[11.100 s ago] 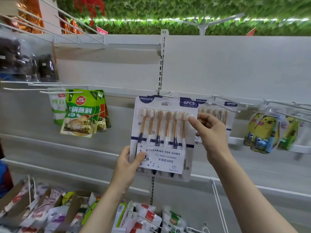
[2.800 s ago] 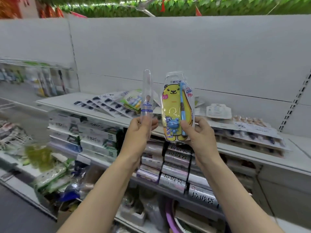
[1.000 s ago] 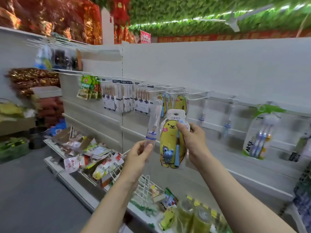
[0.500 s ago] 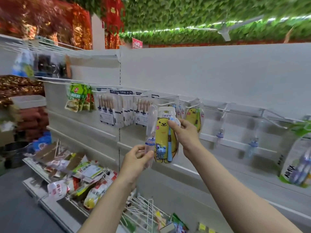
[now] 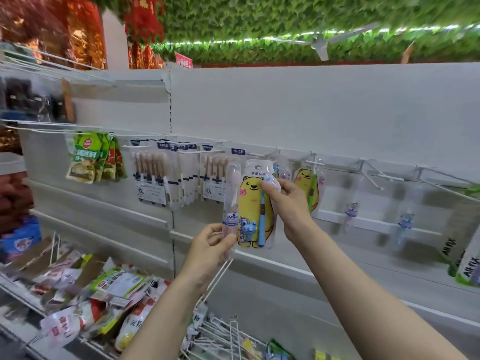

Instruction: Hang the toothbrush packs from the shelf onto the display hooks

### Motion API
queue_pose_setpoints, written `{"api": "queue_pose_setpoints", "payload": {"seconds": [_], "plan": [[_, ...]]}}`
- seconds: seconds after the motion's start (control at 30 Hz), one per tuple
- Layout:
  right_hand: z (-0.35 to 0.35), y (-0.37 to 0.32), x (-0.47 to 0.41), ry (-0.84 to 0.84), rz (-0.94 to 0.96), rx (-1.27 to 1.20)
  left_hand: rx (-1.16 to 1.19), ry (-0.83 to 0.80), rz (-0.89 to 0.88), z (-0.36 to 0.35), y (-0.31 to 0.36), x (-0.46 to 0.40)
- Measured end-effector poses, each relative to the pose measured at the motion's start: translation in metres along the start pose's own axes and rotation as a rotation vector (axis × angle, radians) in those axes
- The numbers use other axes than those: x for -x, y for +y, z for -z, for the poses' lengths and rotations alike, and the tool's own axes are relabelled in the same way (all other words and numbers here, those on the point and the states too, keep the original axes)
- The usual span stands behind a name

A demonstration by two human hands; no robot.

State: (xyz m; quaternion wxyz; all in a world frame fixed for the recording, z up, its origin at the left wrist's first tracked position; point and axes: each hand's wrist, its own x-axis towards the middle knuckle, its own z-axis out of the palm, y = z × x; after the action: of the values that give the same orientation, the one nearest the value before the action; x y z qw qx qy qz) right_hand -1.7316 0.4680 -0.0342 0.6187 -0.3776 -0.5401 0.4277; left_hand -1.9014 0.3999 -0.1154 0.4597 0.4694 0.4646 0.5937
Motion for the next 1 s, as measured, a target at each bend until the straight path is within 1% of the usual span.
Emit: {"api": "queue_pose_setpoints", "payload": {"seconds": [0.1,0.2,0.47,0.73,0.87,0.93,1.0], "plan": [[-0.006,0.005,-0.011,0.072,0.003,0.033,-0.016,-0.029,-0.003,0.013,0.000,-0.012],[-0.008,0.016,-0.022,0.123,-0.040,0.051,-0.004,-0.056,-0.009,0.021,-0.002,-0.022],[0.004,0.024,-0.055,0.191,-0.092,0.115,0.025,-0.144,0.030,0.025,-0.014,-0.040],[0.013,0.026,-0.061,0.181,-0.183,0.185,0.036,-0.191,0.042,0.006,-0.025,-0.038],[0.023,0.022,-0.042,0.246,-0.123,0.347,0.054,-0.211,0.057,-0.013,-0.028,-0.025],[0.032,0.014,-0.022,0.220,-0.070,0.369,0.060,-0.224,0.059,-0.024,-0.027,-0.016],[0.041,0.005,-0.003,0.115,-0.085,0.306,0.061,-0.242,0.059,-0.038,-0.028,-0.007]]}}
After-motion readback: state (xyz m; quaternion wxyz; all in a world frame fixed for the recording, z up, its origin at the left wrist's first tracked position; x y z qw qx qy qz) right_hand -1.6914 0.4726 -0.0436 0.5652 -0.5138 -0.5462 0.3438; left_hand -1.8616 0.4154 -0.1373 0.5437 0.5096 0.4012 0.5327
